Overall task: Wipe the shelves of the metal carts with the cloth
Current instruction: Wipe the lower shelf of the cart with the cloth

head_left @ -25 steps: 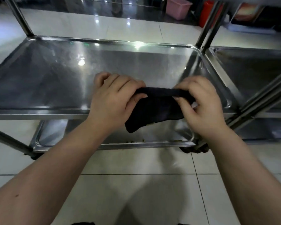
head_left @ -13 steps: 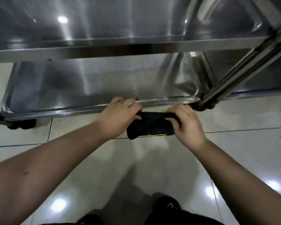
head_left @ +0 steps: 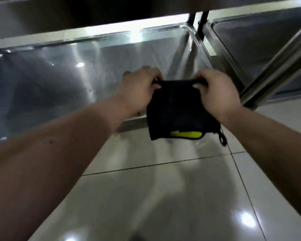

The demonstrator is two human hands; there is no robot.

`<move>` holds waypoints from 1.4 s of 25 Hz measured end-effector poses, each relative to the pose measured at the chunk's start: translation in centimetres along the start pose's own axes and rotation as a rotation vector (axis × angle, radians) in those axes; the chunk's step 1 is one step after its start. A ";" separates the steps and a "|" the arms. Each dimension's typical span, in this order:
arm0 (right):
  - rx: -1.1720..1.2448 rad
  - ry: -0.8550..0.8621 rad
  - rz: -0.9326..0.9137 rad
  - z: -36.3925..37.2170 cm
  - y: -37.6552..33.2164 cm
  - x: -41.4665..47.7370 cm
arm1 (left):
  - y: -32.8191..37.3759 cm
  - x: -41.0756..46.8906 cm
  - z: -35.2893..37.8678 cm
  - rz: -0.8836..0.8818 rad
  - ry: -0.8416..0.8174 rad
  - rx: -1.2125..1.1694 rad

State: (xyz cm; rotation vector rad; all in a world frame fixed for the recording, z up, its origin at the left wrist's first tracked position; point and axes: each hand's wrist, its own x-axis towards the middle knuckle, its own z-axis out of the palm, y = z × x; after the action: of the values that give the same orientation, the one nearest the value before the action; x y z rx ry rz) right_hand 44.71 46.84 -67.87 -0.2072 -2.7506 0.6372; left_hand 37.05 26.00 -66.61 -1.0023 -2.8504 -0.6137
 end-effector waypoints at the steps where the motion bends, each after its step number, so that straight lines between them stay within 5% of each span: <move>1: -0.118 -0.029 0.042 0.3 -0.1 2.7 | -1.0 1.9 0.0 -0.063 0.017 0.030; 4: -0.260 -0.286 0.228 3.5 -0.6 5.6 | -4.6 1.9 2.3 -0.355 -0.134 0.181; 7: -0.217 -0.459 0.174 8.1 -0.8 2.2 | -7.4 -1.4 5.3 -0.394 -0.204 0.261; 15: -0.489 -0.550 -0.098 9.6 -0.2 2.7 | -8.8 0.7 8.6 -0.438 -0.241 0.371; 25: -0.383 -0.556 0.071 13.9 -1.2 15.9 | -9.0 0.2 8.7 -0.437 -0.186 0.287; 35: -0.394 -0.647 -0.012 9.1 -0.6 2.3 | -8.8 0.3 8.9 -0.445 -0.148 0.269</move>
State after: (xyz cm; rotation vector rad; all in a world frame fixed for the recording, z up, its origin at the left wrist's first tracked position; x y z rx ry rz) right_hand 39.48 43.09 -74.72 -0.0752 -3.4831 0.1550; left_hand 32.05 23.39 -77.81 -0.3895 -3.1933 -0.1672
